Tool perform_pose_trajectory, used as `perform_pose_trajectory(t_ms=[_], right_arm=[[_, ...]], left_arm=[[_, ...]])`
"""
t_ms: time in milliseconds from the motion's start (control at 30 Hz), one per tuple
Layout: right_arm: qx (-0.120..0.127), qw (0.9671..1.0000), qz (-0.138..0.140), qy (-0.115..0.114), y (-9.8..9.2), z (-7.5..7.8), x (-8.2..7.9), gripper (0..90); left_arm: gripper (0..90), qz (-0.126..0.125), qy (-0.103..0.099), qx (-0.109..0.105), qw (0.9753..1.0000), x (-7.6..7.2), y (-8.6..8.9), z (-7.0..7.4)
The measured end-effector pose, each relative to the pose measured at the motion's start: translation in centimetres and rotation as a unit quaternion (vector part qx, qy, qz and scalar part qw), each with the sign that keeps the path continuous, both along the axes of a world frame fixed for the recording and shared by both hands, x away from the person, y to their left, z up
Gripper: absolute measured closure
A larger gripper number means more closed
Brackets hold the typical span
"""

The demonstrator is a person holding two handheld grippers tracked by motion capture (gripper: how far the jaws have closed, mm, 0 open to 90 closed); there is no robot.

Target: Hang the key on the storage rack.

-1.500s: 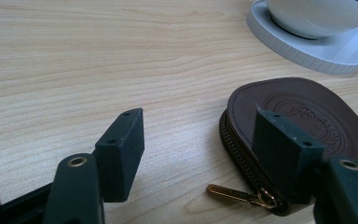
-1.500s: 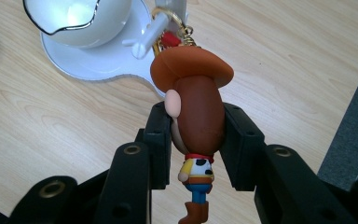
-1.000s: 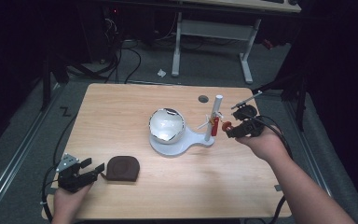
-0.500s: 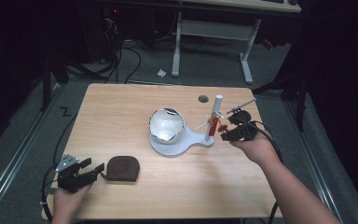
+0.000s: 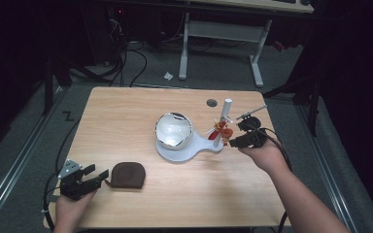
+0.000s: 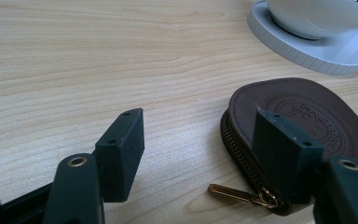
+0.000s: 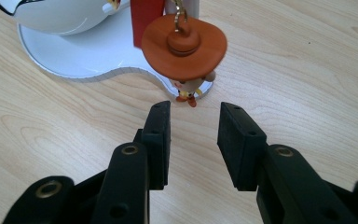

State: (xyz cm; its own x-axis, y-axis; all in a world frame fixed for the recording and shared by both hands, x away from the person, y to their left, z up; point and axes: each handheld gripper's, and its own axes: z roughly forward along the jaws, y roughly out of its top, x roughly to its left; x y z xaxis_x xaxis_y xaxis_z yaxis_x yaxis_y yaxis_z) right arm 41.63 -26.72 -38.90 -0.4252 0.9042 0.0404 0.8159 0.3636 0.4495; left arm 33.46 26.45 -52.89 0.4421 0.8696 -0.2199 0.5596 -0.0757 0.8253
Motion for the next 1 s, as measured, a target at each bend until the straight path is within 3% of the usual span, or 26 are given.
perform_pose_trajectory(t_ms=[533,767,967,1000], right_arm=[[-0.008,0.9992,0.013,-0.037,-0.3,-0.5,-3.8,60.5],[-0.008,0.9979,0.003,-0.065,-1.1,-2.6,-6.4,57.2],[-0.007,0.9966,-0.012,-0.082,-1.8,-5.1,-7.7,55.4],[-0.003,0.9961,-0.015,-0.086,-1.9,-6.2,-8.2,55.4]], left_arm=[[36.0,-0.009,0.006,-0.017,0.9998,-0.1,-0.3,0.2],[36.4,-0.018,0.014,-0.034,0.9992,0.0,-0.6,0.3],[36.5,-0.027,0.017,-0.036,0.9988,0.0,-0.8,0.4],[36.5,-0.03,0.021,-0.041,0.9985,0.1,-0.9,0.3]])
